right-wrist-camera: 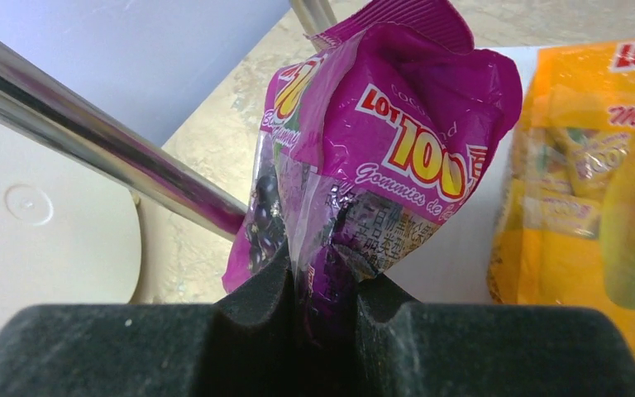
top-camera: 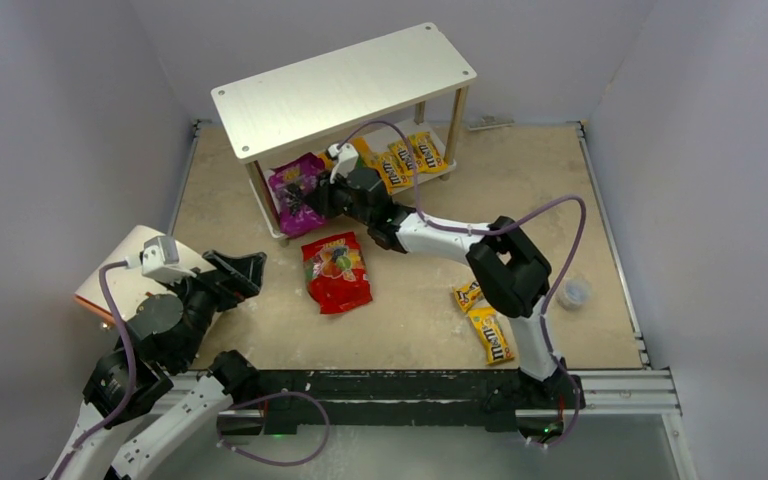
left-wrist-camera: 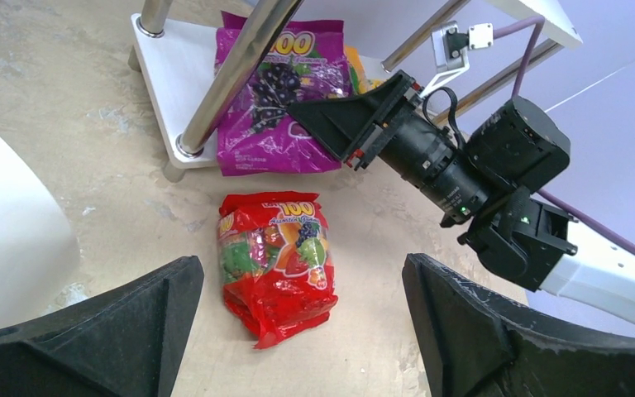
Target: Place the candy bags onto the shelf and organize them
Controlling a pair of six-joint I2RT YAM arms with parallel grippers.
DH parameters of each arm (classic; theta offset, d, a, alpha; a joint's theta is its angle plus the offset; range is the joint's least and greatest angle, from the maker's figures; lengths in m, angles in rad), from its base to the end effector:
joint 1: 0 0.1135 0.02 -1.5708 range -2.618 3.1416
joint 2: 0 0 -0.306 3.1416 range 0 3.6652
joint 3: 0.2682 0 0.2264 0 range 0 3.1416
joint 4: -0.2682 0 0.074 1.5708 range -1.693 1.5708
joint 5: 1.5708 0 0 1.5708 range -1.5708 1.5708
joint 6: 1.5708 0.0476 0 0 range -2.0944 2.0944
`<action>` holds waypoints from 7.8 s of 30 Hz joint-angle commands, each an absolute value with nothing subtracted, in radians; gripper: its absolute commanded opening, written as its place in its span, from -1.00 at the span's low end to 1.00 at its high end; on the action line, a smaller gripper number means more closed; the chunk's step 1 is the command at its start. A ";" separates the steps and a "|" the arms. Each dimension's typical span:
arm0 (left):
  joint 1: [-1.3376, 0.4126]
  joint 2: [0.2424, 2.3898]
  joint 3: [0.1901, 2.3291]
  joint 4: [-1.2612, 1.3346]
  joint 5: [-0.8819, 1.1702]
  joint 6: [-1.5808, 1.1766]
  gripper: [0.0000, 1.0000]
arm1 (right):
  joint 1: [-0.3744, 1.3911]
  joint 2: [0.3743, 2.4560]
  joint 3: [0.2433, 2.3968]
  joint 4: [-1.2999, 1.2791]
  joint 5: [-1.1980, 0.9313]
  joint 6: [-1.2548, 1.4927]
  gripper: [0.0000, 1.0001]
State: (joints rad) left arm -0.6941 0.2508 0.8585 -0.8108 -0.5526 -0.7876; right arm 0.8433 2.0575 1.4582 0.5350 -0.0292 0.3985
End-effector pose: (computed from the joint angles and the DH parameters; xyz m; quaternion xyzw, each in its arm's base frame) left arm 0.0011 0.0315 0.3402 -0.2070 0.7369 -0.2542 0.5912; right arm 0.3305 0.3733 0.3026 -0.1706 0.7092 0.4066 0.5501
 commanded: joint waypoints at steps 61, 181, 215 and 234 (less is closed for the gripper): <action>-0.694 0.307 0.862 -0.804 -0.516 -0.780 0.95 | 0.934 2.087 1.405 0.753 -0.041 -0.550 0.40; -0.673 0.649 0.539 0.111 0.162 -0.812 1.00 | 0.836 1.065 0.437 1.011 -0.174 0.346 -0.75; -0.673 0.747 0.621 0.091 0.153 -0.709 0.90 | 0.836 0.953 0.683 0.835 -0.117 0.453 -0.87; -0.673 0.670 0.614 0.094 0.134 -0.678 -0.99 | 0.836 0.963 0.682 0.722 -0.021 0.480 -0.32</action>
